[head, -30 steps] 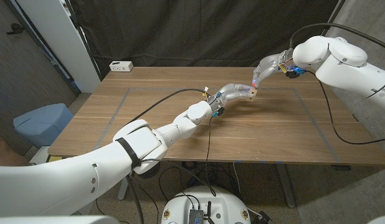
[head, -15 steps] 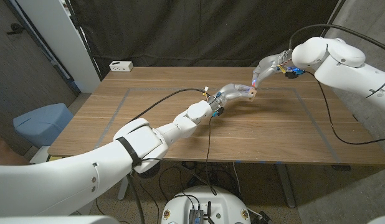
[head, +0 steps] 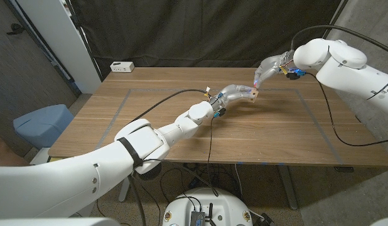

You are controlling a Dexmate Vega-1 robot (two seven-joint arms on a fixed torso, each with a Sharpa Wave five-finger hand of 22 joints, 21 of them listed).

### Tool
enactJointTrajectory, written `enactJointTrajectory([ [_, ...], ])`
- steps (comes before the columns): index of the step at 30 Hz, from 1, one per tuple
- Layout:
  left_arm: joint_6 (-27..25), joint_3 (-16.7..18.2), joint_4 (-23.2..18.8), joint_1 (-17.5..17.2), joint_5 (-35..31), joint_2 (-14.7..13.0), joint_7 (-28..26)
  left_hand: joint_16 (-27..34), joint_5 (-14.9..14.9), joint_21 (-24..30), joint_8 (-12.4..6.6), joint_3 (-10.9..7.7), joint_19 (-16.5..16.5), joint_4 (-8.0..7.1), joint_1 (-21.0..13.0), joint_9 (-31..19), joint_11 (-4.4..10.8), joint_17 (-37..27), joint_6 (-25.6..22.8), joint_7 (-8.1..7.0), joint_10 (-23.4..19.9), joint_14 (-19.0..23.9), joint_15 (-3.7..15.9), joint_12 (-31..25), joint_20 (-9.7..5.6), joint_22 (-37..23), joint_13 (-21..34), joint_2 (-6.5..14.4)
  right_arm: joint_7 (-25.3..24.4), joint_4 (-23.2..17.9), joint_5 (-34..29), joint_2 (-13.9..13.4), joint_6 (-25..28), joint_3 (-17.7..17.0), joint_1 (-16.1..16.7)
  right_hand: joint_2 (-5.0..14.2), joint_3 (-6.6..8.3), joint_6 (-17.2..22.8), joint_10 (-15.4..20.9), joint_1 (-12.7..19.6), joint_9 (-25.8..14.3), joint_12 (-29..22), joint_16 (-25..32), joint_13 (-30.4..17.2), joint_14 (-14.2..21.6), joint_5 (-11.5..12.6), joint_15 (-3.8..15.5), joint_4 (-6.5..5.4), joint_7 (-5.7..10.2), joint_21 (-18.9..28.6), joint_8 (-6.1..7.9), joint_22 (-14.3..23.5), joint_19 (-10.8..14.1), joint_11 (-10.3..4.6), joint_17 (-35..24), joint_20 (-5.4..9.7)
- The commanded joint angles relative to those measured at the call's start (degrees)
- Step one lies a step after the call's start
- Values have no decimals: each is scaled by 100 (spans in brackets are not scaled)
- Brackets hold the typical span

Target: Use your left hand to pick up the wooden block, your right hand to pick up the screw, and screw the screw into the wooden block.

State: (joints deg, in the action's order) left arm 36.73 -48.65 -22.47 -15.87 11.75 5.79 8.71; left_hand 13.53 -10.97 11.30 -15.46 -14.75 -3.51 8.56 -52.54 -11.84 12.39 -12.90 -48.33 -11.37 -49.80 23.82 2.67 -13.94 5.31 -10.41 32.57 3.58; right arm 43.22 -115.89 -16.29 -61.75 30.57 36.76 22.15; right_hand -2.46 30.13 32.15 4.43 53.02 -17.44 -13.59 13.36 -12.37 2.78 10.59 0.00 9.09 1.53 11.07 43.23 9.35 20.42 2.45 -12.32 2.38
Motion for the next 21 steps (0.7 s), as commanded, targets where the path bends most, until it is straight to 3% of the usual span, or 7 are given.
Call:
enactJointTrajectory([
  [1,-12,-16,9,19,10,4,19,-4,-45,54,-38,-65,-48,-31,20,-27,8,-9,-310,71,-72,43,532,-33,24,-8,29,72,-92,6,29,0,15,-22,47,55,-34,51,78,18,-38,-35,25,-24,80,-5,10,-4,9,26,47,10,54,9,-16,79],
  [21,135,-20,-82,-47,-41,-41,-7,-10,-52,55,-41,-80,-58,-23,13,-27,7,-4,-319,68,-69,55,529,-28,24,-8,33,78,-273,-174,49,-120,167,-95,209,86,-123,222,281,-38,-155,-72,51,-19,220,-14,66,-29,-8,26,259,8,200,-36,-31,116],
])
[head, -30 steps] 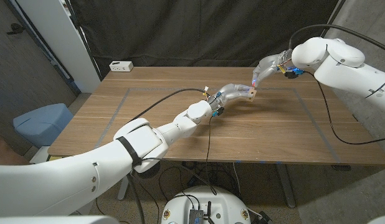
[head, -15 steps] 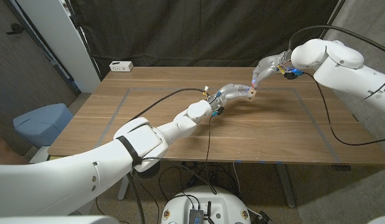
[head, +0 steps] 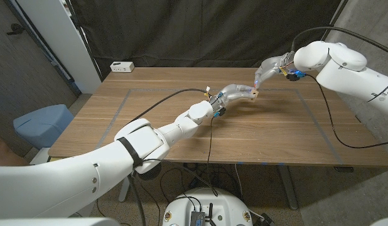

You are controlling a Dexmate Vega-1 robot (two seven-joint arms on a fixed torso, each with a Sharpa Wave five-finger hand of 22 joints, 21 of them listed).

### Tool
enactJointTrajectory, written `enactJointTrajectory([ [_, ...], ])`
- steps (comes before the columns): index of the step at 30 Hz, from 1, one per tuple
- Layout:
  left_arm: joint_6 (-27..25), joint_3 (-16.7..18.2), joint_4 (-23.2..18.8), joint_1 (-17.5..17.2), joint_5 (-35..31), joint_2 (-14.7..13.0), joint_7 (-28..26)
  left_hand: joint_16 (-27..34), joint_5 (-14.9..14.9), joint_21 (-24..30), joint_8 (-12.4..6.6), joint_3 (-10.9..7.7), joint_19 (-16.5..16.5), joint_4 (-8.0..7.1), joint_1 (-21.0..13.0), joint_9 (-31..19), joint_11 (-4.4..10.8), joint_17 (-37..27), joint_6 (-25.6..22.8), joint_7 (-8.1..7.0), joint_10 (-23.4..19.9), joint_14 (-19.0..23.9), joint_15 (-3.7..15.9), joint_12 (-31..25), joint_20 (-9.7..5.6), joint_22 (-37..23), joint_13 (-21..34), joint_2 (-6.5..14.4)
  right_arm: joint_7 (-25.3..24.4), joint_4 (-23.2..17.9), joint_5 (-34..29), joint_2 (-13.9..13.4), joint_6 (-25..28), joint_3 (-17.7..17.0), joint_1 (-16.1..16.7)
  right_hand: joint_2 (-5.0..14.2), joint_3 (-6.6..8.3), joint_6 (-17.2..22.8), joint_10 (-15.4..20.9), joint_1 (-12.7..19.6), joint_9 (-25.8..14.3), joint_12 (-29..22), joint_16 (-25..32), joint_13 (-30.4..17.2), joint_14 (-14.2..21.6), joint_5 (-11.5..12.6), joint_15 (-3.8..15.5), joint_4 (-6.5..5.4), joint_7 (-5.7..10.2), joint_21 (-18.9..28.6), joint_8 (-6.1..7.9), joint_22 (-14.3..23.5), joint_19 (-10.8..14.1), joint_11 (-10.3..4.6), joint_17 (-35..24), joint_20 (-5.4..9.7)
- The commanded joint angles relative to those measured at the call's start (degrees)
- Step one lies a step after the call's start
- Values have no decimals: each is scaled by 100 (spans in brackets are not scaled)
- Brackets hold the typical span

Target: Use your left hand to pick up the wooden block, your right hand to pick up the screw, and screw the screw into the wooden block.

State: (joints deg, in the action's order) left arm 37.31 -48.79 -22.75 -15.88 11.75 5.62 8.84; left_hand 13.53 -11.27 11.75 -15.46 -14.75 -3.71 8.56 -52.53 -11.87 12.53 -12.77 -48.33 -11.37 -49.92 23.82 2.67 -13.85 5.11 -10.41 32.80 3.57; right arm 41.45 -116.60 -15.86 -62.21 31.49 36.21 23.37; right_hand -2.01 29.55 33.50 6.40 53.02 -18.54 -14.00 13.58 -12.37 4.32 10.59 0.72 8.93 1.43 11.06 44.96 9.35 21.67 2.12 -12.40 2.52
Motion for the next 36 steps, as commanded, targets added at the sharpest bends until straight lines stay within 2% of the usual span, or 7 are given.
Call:
enactJointTrajectory([
  [1,78,-1,-57,-50,-39,-23,-17,-10,-23,11,-40,-81,-44,-29,19,-24,-6,-19,-316,68,-57,52,529,-38,35,-9,10,88,-102,-100,27,-73,78,-52,97,41,-71,104,105,-46,-51,-37,31,-19,76,-15,6,-16,0,26,99,8,82,-14,-25,107],
  [20,69,16,-68,-57,-54,-26,-5,-13,-27,15,-35,-86,-63,-21,17,-24,-7,-16,-308,58,-58,63,540,-35,21,-9,13,80,-242,-112,44,-84,119,-52,167,6,-208,343,357,-314,-72,-79,56,-8,258,-46,132,-100,-67,27,247,7,255,8,-34,139],
  [36,25,19,-15,-23,-25,-12,36,-5,-30,18,-30,-92,-80,-24,21,-23,-7,-19,-300,50,-63,90,540,-36,46,-9,16,91,-150,-166,-295,-9,274,138,66,29,-318,602,626,-569,132,-121,70,9,431,-53,212,-177,-104,23,195,7,415,-15,-12,141],
])
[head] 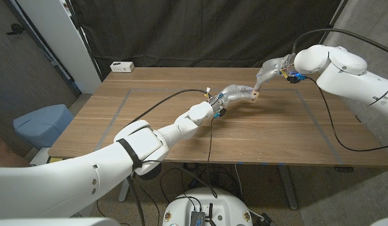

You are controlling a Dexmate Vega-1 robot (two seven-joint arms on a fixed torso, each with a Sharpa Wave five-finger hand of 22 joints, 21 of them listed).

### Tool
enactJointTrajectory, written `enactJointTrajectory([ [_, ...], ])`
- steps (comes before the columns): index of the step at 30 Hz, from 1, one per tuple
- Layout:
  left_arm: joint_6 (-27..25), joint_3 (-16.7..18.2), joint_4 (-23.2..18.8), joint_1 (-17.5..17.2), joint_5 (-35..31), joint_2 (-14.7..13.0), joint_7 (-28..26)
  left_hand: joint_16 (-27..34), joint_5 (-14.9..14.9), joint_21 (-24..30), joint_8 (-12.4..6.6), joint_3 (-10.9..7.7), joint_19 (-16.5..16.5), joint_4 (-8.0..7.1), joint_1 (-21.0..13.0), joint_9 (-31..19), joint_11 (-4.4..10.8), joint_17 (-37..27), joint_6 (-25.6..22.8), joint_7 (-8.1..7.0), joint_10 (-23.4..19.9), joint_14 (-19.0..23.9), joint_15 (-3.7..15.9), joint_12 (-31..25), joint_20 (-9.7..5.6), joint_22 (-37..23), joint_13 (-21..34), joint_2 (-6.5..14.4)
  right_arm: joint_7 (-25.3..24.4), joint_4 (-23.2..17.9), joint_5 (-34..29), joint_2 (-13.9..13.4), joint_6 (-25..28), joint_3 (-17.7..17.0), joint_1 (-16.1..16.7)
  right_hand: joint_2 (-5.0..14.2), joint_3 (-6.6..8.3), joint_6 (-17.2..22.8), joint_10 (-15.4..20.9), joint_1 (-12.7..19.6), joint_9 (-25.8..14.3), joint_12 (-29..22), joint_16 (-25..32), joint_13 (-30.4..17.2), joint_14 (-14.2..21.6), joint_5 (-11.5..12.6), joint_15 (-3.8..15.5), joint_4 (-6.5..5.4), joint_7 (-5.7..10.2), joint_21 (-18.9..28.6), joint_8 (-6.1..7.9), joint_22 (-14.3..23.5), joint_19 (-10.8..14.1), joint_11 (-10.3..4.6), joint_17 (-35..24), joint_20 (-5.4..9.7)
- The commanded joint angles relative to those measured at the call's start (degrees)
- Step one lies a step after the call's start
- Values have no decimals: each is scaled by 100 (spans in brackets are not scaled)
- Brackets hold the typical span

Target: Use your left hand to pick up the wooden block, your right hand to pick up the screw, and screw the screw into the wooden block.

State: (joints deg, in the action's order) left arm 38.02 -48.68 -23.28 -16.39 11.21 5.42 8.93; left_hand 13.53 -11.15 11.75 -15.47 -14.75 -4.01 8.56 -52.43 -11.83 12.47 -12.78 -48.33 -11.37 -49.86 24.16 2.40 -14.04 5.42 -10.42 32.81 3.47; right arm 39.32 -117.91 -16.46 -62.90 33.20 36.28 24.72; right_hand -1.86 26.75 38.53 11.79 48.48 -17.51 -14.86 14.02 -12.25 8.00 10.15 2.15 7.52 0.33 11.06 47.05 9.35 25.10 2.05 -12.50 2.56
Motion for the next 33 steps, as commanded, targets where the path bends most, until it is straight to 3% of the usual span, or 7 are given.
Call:
enactJointTrajectory([
  [1,-45,9,37,28,33,6,34,-5,-44,17,-29,-94,-48,-29,15,-27,-1,-19,-297,54,-70,56,564,-17,15,-9,16,108,74,-39,-266,68,110,149,-78,24,-56,133,105,-163,54,-35,24,-1,72,-10,67,-56,-1,23,-23,7,88,-26,0,137],
  [24,-86,-8,79,70,59,28,101,-11,-54,17,-20,-112,-63,-19,2,-26,-2,-17,-285,55,-72,66,549,-17,8,-9,20,117,239,-43,-788,188,190,276,-129,127,-201,650,432,-469,341,-63,32,31,313,7,155,-119,-63,22,-90,6,309,-56,53,152],
  [33,-103,-9,84,74,71,27,122,-8,-57,15,-19,-116,-64,-26,13,-25,-3,-18,-288,60,-77,81,558,-19,10,-9,22,124,234,-24,-885,242,228,281,-121,134,-333,801,530,-778,452,-55,34,43,394,-4,162,-239,-143,11,-154,7,372,-24,53,138],
])
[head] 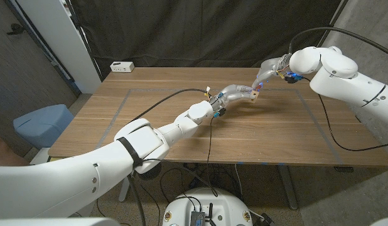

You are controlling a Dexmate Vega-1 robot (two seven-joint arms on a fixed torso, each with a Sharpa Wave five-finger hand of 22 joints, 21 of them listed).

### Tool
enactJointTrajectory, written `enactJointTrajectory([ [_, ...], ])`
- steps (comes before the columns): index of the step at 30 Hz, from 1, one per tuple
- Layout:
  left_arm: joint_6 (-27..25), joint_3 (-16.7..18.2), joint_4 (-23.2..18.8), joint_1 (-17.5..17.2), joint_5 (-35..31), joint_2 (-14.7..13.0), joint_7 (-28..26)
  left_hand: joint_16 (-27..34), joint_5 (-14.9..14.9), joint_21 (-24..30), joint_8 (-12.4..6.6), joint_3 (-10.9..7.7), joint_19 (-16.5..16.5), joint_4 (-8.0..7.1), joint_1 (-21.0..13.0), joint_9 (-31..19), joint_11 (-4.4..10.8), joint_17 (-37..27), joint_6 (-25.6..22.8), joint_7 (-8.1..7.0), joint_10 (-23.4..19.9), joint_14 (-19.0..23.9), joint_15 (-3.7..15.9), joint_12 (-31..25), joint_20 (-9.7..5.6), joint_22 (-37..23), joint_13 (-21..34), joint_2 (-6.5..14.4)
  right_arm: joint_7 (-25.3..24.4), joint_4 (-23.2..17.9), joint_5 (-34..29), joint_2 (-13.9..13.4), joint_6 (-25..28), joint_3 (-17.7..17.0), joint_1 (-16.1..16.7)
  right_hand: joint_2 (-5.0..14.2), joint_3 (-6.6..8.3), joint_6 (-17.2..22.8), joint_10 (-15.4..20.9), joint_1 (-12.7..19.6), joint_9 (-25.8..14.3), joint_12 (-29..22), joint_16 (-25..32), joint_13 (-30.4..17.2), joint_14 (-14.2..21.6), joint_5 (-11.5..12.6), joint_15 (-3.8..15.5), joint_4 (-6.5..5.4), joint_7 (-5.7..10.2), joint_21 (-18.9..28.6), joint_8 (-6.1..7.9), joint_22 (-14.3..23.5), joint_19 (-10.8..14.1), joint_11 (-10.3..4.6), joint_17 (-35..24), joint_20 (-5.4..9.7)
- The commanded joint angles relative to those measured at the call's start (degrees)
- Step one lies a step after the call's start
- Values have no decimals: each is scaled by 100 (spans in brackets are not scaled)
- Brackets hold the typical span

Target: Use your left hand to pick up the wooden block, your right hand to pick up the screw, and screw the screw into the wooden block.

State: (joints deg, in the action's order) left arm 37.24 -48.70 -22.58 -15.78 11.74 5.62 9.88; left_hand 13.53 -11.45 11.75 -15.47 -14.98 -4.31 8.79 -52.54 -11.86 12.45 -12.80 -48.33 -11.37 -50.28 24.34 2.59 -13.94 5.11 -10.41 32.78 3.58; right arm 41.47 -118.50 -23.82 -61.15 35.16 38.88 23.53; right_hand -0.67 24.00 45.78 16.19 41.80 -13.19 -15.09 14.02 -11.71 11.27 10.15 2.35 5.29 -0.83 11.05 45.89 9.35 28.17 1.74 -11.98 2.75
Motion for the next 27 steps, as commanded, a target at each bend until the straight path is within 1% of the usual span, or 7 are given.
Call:
enactJointTrajectory([
  [1,-26,-7,15,13,19,7,29,-7,-25,15,-22,-89,-35,-48,29,-22,-1,-15,-295,64,-37,68,539,-29,39,-9,25,104,34,33,-178,72,49,35,-11,16,-64,90,96,-125,27,-31,36,-10,76,-4,146,-21,-32,11,-40,7,69,11,0,118],
  [8,-18,-8,13,7,24,4,37,-16,-27,13,-17,-96,-33,-46,26,-22,-3,-14,-289,61,-35,57,537,-28,48,-9,26,107,111,12,-280,83,108,72,-24,25,-98,133,144,-197,62,-32,32,-6,103,0,139,-38,-51,8,-67,7,93,-1,5,121],
  [10,-13,-5,11,2,29,7,40,-17,-27,13,-17,-95,-34,-45,27,-21,-3,-13,-288,67,-34,56,535,-28,46,-9,26,104,161,1,-306,81,128,85,-35,23,-125,69,146,-247,87,-19,25,-3,112,0,135,-46,-94,0,-124,7,94,21,10,123],
  [13,-10,-10,13,0,26,13,41,-16,-27,13,-17,-96,-34,-45,27,-21,-2,-15,-291,68,-26,57,529,-25,50,-9,26,106,191,-29,-320,71,151,76,-23,-42,-215,-57,114,-396,131,25,-6,1,103,-7,94,-68,-100,-18,-239,8,86,71,21,95],
  [18,30,-14,-7,-21,15,5,29,-15,-28,12,-14,-100,-34,-42,23,-21,-2,-15,-285,65,-30,62,533,-26,52,-10,27,109,176,-86,-259,21,149,-1,50,-100,-296,-268,77,-522,166,76,-45,3,87,4,-11,-69,-164,-39,-393,10,50,128,34,44],
  [24,94,-17,-52,-45,-9,-19,21,-12,-28,12,-10,-100,-37,-47,28,-20,-2,-18,-278,69,-24,68,529,-23,59,-10,28,113,124,-129,-214,-9,147,-59,113,-114,-349,-389,29,-623,183,121,-64,2,83,9,-71,-82,-180,-46,-492,11,32,146,35,22],
  [27,113,-17,-72,-56,-21,-27,19,-14,-29,12,-8,-102,-38,-44,27,-20,-1,-16,-277,68,-26,70,525,-24,53,-10,29,111,82,-159,-184,-32,130,-96,152,-129,-373,-515,18,-656,191,141,-81,1,73,16,-110,-72,-203,-50,-573,11,18,166,40,4],
])
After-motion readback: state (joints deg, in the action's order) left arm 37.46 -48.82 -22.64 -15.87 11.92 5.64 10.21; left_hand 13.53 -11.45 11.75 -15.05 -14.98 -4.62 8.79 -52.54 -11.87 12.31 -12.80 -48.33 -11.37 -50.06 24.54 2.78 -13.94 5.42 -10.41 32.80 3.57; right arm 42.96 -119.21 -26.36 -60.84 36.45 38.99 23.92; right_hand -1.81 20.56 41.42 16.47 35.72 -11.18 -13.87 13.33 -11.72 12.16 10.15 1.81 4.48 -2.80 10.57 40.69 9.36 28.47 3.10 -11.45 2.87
